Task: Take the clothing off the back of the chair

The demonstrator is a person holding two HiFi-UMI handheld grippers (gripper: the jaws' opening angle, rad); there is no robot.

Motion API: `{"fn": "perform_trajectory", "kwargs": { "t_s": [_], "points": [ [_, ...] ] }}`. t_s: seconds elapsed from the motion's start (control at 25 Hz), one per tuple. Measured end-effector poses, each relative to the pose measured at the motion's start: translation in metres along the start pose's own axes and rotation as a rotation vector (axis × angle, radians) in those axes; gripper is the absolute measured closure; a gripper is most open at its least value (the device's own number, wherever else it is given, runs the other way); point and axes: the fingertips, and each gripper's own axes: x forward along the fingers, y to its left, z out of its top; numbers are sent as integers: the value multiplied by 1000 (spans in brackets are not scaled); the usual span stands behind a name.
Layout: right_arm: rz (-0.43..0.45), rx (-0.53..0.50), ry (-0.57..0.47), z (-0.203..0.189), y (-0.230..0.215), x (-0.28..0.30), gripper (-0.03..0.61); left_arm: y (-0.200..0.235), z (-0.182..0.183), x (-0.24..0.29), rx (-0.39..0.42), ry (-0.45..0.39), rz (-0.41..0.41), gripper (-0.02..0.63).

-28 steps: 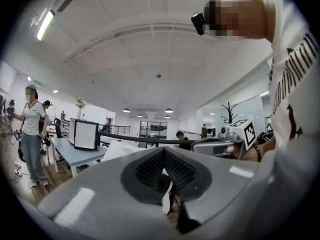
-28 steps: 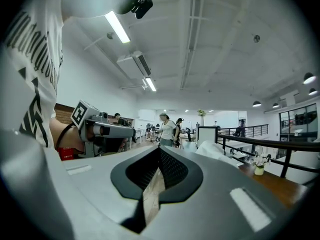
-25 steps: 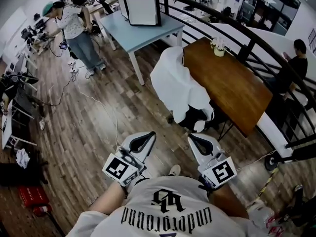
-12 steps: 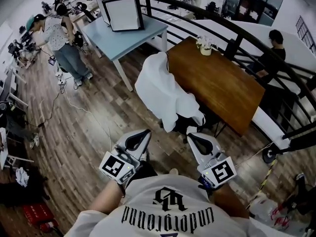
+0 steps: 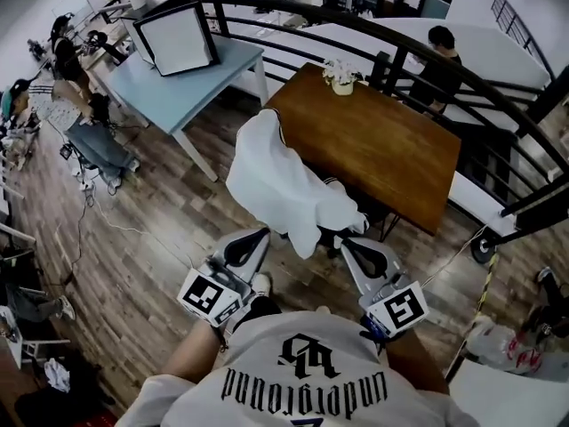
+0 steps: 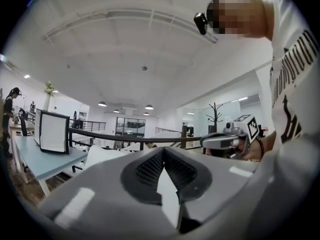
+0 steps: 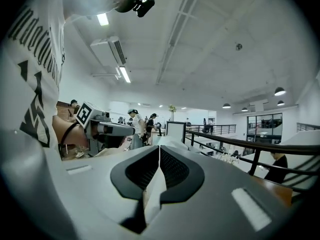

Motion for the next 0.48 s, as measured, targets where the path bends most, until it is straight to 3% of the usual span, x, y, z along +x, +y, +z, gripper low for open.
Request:
{"fn": "perform_trajectory", "kwargs": {
  "t_s": [0.48],
  "points": [
    [-208,15,42,1,3,93,534,120,0,9,37,36,-208,563]
  ]
}}
